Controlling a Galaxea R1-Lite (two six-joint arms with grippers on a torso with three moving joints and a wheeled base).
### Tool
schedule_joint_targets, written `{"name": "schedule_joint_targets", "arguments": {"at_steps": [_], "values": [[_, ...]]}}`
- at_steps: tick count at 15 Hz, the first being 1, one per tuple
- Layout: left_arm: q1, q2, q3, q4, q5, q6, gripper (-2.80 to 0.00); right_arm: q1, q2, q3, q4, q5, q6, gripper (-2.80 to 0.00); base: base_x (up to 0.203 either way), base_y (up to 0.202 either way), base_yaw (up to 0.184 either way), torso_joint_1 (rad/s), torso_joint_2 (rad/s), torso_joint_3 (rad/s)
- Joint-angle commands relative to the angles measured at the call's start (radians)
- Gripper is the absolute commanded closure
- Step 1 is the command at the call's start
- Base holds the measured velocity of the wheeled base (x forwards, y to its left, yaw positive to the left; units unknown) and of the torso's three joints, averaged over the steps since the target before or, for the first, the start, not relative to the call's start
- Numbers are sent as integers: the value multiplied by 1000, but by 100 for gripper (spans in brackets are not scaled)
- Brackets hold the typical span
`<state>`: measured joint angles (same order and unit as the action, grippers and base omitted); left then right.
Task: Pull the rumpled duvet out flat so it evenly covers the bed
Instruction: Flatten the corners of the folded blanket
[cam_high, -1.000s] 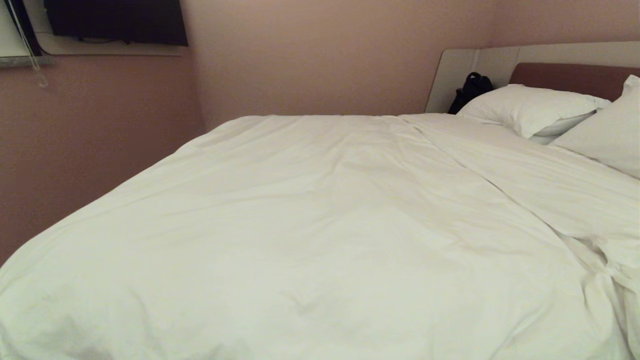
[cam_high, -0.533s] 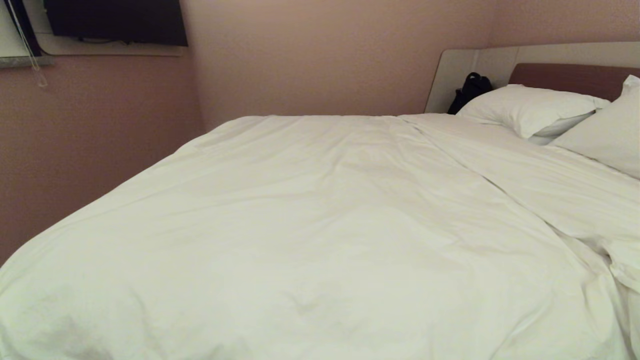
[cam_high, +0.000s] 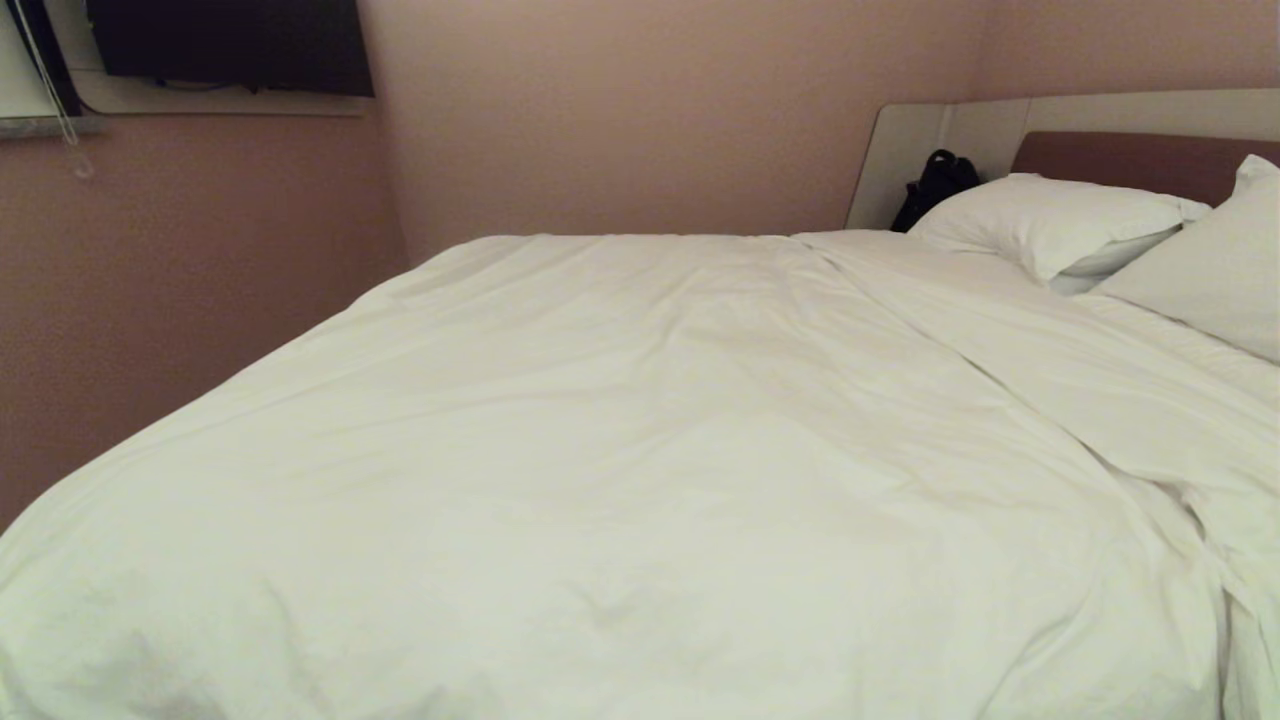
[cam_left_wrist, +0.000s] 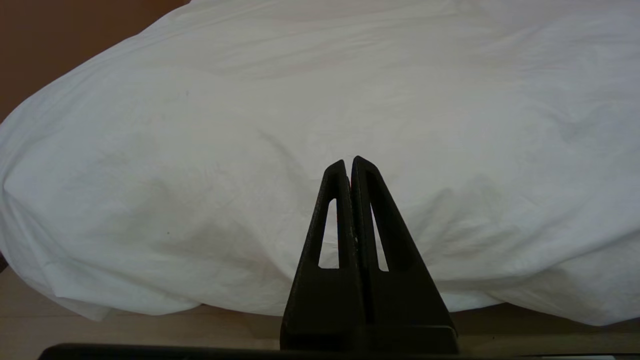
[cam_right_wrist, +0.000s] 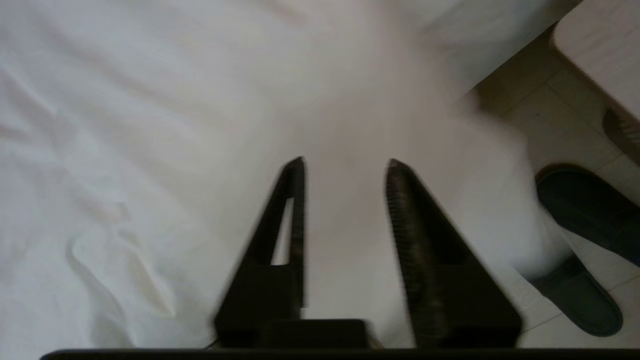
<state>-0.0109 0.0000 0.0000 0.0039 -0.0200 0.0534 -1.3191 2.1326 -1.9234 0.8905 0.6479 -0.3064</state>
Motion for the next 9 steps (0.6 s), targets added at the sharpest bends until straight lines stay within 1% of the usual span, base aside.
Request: {"name": "schedule_joint_targets", "arguments": {"at_steps": [1,2,5,7,9], "values": [[0,0,0,-1,0,0,0,3,-4,0,25,10,-47,-280,0,0,0,0,0,0],[0,0,0,1,0,0,0,3,-11,0,47,12,-82,-280,0,0,0,0,0,0],[0,0,0,-1,0,0,0,25,-67,1,136,31,-127,-280,0,0,0,0,0,0],[0,0,0,-1,0,0,0,73,-146,19,217,86,-162,-280,0,0,0,0,0,0],[0,0,0,1,0,0,0,154,-248,64,273,110,-185,-280,0,0,0,0,0,0]]}}
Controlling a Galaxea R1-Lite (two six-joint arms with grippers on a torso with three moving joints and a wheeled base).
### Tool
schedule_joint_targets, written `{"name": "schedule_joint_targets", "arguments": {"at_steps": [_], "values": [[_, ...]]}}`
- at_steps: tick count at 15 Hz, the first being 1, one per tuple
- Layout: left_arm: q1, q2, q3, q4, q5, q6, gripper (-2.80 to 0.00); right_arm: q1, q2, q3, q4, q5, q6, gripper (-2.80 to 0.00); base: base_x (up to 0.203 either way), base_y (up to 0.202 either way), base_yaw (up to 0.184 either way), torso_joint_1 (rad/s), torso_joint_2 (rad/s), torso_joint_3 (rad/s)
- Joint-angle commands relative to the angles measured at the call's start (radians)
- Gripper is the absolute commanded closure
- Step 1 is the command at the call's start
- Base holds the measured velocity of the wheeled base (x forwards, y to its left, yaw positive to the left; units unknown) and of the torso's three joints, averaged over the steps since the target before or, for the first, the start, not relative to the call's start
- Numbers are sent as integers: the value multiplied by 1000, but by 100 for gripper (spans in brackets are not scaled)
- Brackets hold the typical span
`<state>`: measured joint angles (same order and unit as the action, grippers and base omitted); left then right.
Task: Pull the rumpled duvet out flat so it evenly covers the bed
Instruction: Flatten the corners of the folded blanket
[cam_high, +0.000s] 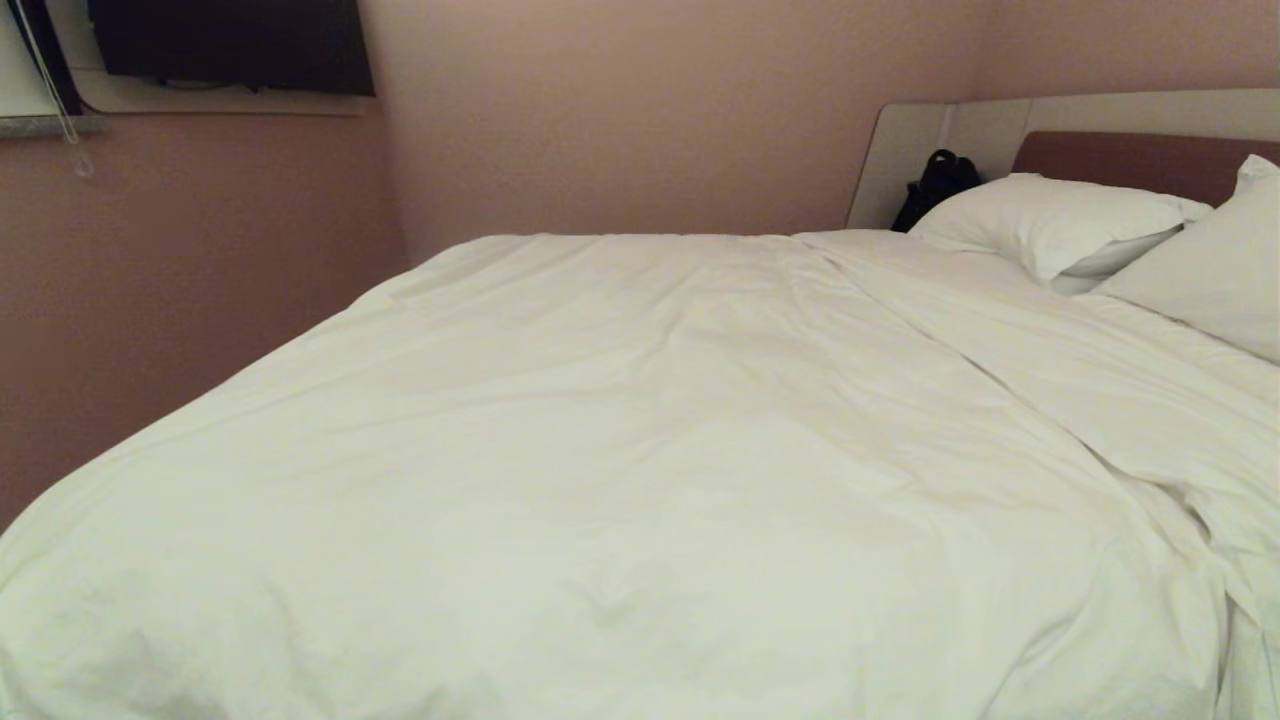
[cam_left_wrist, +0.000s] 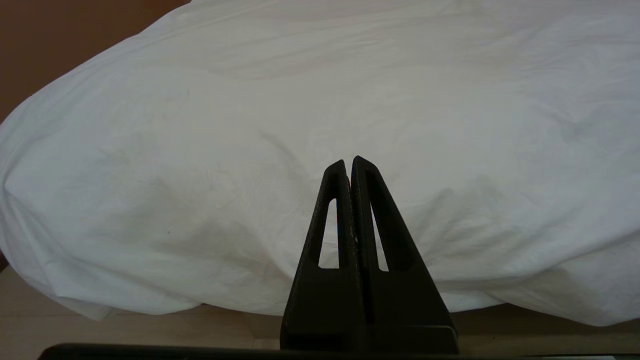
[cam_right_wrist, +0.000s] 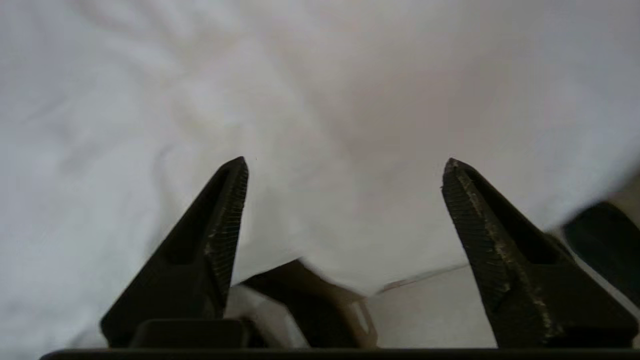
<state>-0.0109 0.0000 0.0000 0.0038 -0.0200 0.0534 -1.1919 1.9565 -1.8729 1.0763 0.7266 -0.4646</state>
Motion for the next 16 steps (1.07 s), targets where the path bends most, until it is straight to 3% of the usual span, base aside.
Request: {"name": "schedule_joint_targets", "arguments": {"at_steps": [1,3,4,6,9,12,14,16], "values": [[0,0,0,1,0,0,0,79,-127,51,99,40,-30,-280,0,0,0,0,0,0],[0,0,0,0,0,0,0,198,-241,139,105,57,-29,-280,0,0,0,0,0,0],[0,0,0,-1,0,0,0,264,-293,178,107,62,-21,0,0,0,0,0,0,0],[0,0,0,0,0,0,0,380,-364,231,109,66,19,0,0,0,0,0,0,0],[0,0,0,1,0,0,0,539,-413,265,108,68,143,0,0,0,0,0,0,0],[0,0,0,-1,0,0,0,720,-423,271,107,66,358,0,0,0,0,0,0,0],[0,0,0,1,0,0,0,801,-425,274,107,63,472,0,0,0,0,0,0,0],[0,0,0,1,0,0,0,852,-437,311,106,58,502,0,0,0,0,0,0,0]]}}
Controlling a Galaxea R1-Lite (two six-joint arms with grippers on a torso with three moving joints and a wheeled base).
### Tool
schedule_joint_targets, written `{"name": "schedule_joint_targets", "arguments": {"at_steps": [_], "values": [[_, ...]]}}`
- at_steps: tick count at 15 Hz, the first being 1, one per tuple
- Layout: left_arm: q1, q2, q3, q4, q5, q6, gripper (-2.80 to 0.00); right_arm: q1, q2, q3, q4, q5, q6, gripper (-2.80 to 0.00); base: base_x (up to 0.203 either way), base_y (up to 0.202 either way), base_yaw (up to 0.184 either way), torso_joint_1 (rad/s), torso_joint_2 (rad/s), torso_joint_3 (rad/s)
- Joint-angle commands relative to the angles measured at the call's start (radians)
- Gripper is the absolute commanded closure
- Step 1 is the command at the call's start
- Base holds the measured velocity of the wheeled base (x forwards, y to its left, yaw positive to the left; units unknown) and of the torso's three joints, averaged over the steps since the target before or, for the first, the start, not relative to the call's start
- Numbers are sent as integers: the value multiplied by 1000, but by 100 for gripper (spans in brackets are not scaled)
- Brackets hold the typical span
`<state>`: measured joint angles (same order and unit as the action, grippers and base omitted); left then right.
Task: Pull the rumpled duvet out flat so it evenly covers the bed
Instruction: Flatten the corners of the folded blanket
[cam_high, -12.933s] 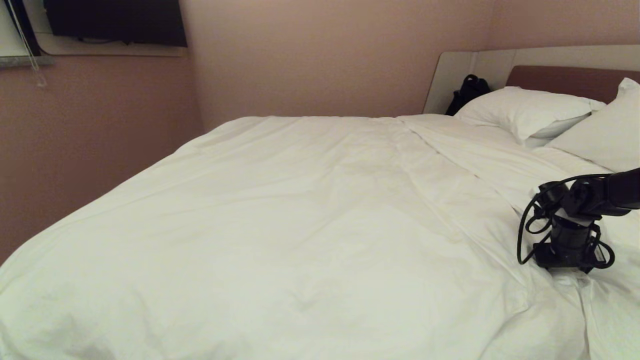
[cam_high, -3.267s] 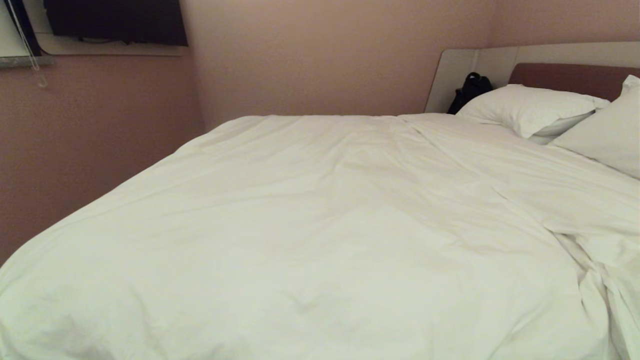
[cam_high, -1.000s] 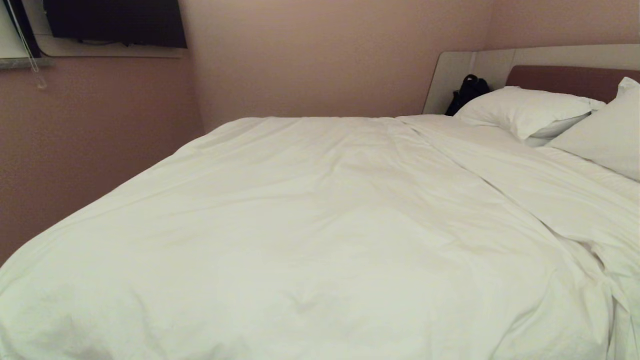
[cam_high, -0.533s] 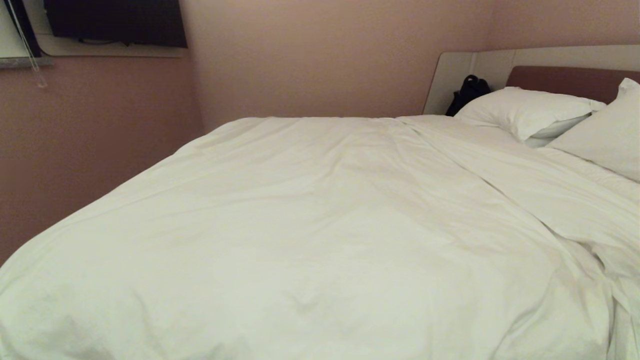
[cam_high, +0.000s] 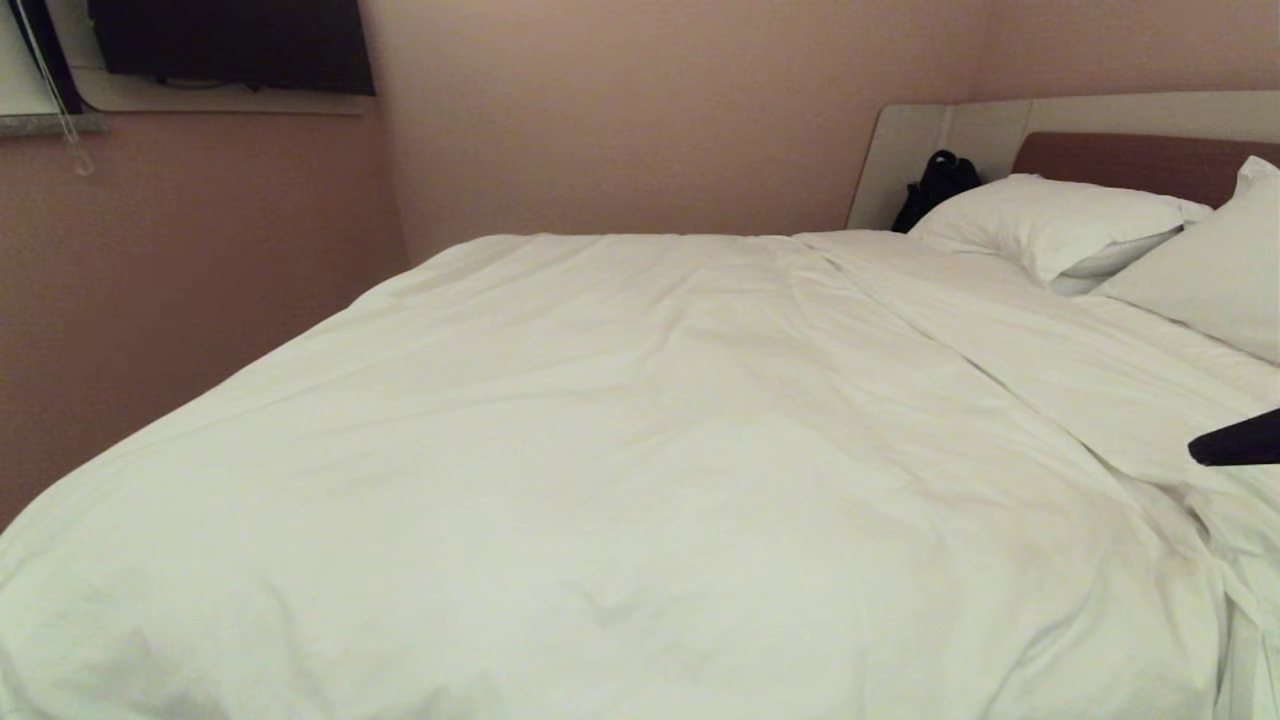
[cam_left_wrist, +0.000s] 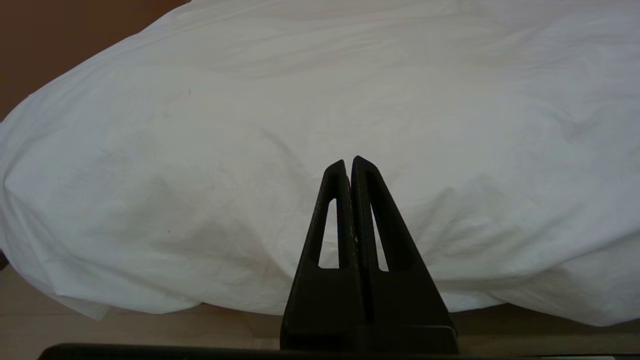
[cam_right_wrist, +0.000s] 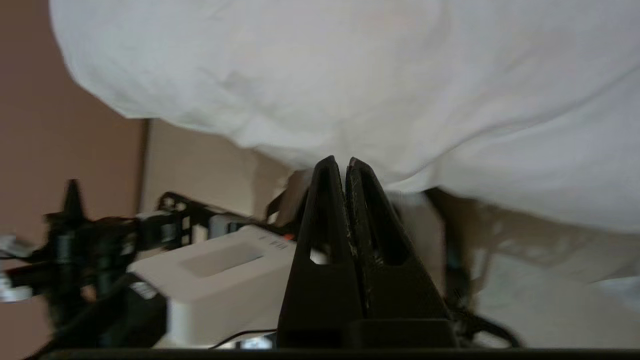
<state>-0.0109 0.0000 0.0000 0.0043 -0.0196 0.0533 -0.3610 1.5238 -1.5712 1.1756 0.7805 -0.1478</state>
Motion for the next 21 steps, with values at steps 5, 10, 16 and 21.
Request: {"name": "schedule_joint_targets", "arguments": {"at_steps": [5,10,16,21], "values": [[0,0,0,0,0,0,0,140,-150,179,-62,-78,169,0,0,0,0,0,0,0],[0,0,0,-1,0,0,0,176,-430,425,-244,-141,75,0,0,0,0,0,0,0],[0,0,0,-1,0,0,0,177,-787,753,-613,-291,54,0,0,0,0,0,0,0],[0,0,0,0,0,0,0,181,-914,880,-692,-339,54,0,0,0,0,0,0,0]]}}
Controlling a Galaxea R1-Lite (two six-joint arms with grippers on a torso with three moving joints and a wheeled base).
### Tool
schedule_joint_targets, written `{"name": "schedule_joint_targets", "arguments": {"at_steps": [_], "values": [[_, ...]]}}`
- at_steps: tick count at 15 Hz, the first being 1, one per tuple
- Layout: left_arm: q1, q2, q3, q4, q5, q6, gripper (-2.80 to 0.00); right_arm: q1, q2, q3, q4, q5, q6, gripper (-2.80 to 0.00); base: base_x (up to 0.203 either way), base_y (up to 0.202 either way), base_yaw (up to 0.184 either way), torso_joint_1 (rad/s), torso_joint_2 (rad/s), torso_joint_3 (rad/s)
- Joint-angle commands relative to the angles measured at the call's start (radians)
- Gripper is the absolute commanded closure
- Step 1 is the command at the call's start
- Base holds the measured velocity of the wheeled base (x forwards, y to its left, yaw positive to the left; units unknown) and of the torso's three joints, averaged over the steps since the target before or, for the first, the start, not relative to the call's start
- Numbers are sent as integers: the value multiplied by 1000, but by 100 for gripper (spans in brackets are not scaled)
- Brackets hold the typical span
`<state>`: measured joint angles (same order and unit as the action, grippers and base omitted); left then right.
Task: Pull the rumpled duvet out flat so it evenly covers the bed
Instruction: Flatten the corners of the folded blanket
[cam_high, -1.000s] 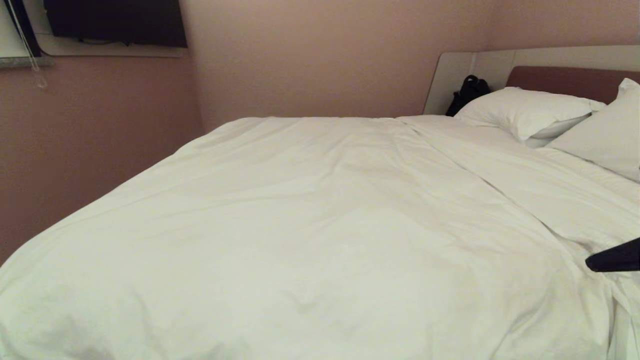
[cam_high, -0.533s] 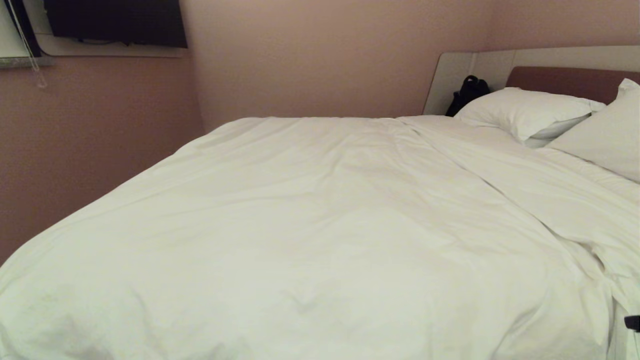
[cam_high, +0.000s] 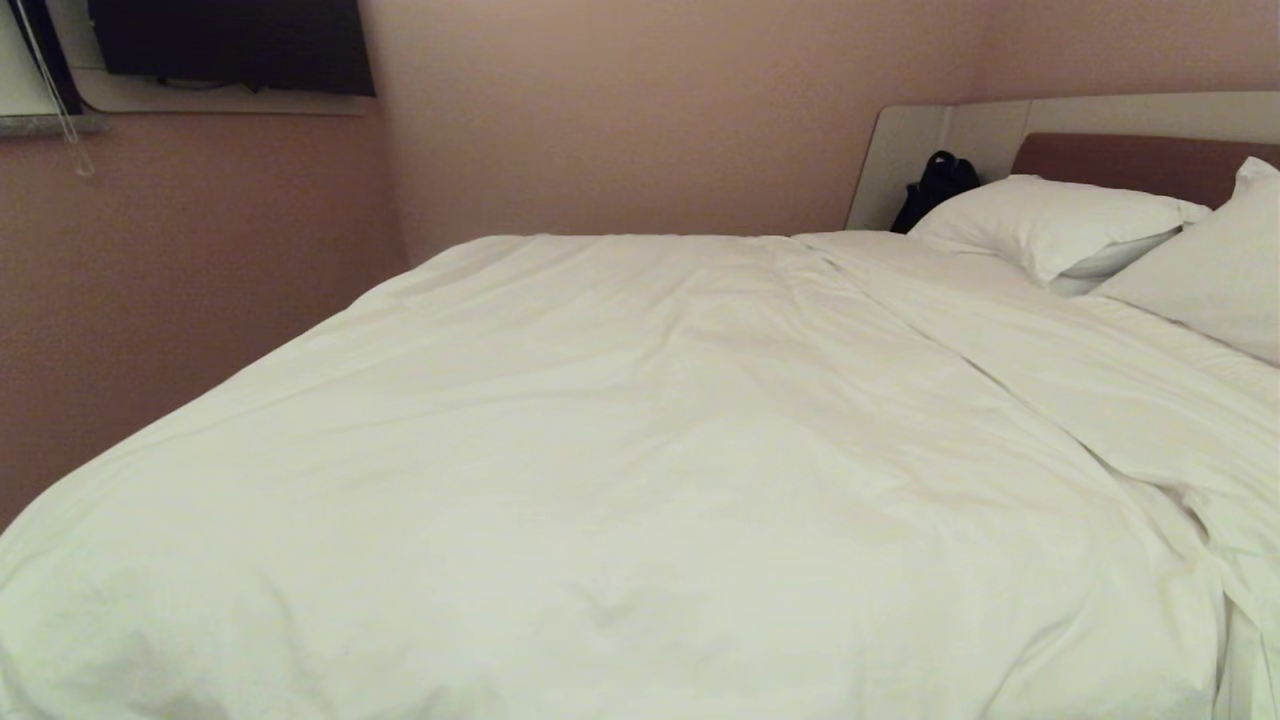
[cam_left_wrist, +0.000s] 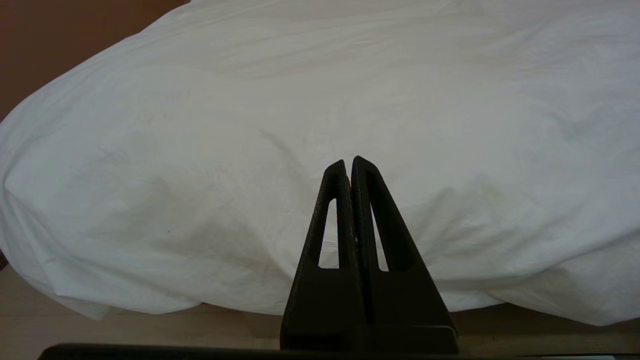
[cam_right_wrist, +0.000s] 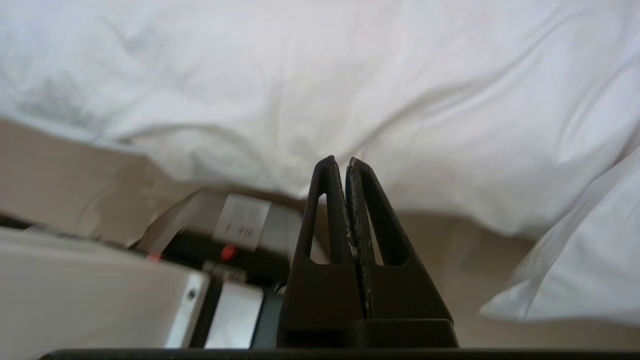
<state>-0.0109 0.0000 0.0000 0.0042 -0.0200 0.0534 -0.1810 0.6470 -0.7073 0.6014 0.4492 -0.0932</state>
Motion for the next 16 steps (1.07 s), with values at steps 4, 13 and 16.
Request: {"name": "schedule_joint_targets", "arguments": {"at_steps": [4,13,16], "values": [[0,0,0,0,0,0,0,41,-142,62,-146,83,-1,0,0,0,0,0,0,0],[0,0,0,-1,0,0,0,123,-336,229,-304,94,-1,0,0,0,0,0,0,0],[0,0,0,0,0,0,0,152,-385,253,-304,89,0,0,0,0,0,0,0,0]]}}
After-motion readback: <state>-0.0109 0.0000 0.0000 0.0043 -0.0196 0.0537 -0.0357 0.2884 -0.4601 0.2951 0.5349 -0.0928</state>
